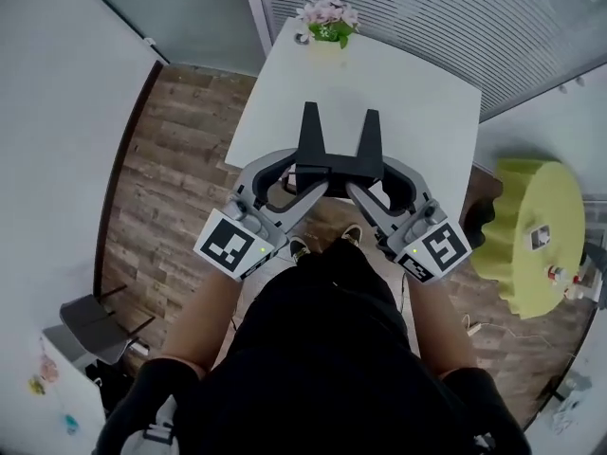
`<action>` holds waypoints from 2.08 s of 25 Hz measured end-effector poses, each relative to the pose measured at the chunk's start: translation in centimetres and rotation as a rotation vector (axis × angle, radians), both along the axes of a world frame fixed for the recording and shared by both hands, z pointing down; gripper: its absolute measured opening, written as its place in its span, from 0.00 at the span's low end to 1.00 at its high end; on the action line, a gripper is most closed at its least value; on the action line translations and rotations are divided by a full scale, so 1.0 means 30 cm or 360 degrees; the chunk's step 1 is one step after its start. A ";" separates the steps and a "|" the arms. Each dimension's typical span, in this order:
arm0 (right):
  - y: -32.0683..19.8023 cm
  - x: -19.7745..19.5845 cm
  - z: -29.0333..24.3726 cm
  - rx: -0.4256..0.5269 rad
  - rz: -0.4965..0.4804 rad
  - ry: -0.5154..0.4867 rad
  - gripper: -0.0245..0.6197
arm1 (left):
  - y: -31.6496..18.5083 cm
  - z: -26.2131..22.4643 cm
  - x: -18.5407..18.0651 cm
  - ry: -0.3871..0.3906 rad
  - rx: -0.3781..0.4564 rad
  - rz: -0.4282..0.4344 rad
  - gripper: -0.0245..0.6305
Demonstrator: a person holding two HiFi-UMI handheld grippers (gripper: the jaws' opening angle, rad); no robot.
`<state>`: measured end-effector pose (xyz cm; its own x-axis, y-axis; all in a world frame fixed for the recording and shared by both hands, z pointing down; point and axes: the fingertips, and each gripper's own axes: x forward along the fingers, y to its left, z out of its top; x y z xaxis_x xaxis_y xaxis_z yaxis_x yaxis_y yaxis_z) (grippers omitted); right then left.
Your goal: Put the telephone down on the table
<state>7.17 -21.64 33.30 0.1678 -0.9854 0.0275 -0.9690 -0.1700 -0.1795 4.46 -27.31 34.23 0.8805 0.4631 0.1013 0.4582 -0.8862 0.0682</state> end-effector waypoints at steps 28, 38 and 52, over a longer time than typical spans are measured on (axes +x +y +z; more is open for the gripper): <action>0.225 0.642 0.474 -0.0187 0.0282 -0.0574 0.36 | 0.212 0.441 0.675 -0.0538 -0.0099 0.0312 0.37; 0.201 0.742 0.663 -0.0301 0.0374 -0.0777 0.36 | 0.188 0.634 0.787 -0.0729 -0.0168 0.0419 0.37; 0.165 0.888 0.887 -0.0418 0.0420 -0.1001 0.37 | 0.153 0.864 0.943 -0.0965 -0.0282 0.0487 0.37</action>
